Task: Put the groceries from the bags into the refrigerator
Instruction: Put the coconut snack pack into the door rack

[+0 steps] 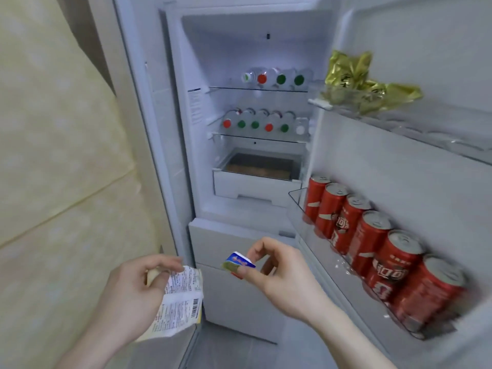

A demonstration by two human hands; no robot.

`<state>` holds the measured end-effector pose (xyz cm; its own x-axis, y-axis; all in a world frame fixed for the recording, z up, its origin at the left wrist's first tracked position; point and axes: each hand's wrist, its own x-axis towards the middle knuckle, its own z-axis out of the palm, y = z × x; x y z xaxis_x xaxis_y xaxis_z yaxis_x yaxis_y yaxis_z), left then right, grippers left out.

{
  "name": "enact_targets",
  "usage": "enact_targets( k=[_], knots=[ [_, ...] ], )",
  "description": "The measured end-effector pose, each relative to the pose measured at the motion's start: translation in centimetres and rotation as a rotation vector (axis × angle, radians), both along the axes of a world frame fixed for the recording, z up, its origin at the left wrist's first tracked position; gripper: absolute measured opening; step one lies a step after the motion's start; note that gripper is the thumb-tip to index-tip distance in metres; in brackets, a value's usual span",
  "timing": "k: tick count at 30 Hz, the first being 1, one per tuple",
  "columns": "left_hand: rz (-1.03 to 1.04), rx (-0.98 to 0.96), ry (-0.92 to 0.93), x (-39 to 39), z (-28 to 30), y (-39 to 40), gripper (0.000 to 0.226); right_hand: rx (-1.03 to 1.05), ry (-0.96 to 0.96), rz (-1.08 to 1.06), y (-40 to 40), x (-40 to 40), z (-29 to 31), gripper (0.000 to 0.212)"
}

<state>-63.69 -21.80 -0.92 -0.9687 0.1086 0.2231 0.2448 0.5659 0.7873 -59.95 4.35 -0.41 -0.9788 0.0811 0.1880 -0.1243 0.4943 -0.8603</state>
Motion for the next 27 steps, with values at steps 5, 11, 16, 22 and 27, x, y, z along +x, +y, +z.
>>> enact_targets(
  k=[5, 11, 16, 22, 27],
  knots=[
    [-0.196, -0.01, 0.007, -5.1, 1.1, 2.0, 0.04, 0.001, 0.037, -0.194, 1.3, 0.1, 2.5, 0.016],
    [-0.348, -0.022, 0.044, -9.9, 3.0, 3.3, 0.041, 0.072, 0.089, -0.456, 2.7, -0.3, 4.8, 0.011],
    [-0.448, 0.002, 0.019, -12.4, 3.0, 4.9, 0.04, 0.084, 0.065, -0.64, 4.6, -0.7, 5.4, 0.009],
    [-0.491, -0.004, 0.016, -14.2, 3.0, 7.0, 0.041, 0.327, 0.012, -0.804, 7.1, -3.7, 5.1, 0.007],
    [-0.506, -0.011, 0.01, -15.2, 3.1, 8.2, 0.044, 0.534, -0.124, -0.796, 9.4, -7.9, 3.1, 0.008]
  ],
)
